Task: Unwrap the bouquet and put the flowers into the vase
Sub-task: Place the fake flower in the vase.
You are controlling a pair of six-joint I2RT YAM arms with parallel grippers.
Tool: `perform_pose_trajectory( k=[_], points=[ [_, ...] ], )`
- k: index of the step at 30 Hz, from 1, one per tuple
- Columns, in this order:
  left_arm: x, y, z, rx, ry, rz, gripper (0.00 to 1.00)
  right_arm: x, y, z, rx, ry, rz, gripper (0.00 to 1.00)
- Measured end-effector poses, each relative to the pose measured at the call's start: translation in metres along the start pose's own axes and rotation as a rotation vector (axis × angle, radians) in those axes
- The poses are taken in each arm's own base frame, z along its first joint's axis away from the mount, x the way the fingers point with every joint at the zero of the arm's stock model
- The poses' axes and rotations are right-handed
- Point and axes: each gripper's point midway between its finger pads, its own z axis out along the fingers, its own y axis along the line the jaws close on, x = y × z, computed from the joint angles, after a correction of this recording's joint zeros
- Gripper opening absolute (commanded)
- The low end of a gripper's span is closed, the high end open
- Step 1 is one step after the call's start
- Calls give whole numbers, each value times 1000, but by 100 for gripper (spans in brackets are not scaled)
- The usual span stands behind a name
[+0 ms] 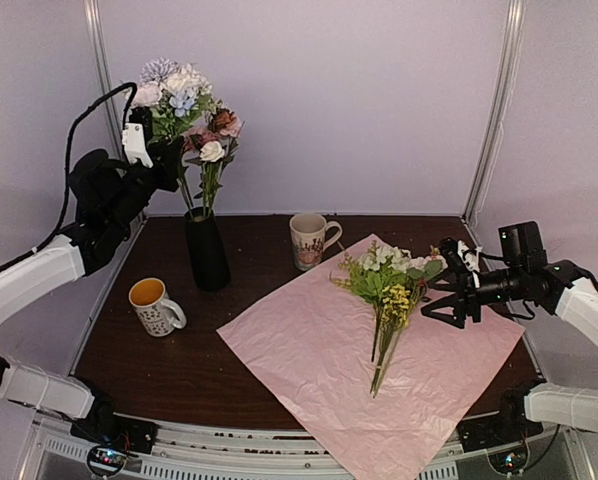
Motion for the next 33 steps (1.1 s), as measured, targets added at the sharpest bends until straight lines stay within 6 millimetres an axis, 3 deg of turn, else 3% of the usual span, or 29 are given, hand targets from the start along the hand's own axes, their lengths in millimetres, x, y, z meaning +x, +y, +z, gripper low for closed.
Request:
perform_pose_trajectory(
  k=[4,10,15,25,33],
  points=[
    [21,3,2,50,63,22,0,0,0,0,-1,1,-1,78],
    [60,30,30,107,166,34,0,2,-1,2,-5,7,3,78],
    [83,29,44,170,196,19,0,3,0,2,-6,10,2,78],
    [97,25,62,213,143,-21,0,6,-1,4,-14,22,7,78],
    [107,31,57,188,115,-39,0,9,-2,5,-17,30,8,78]
  ],
)
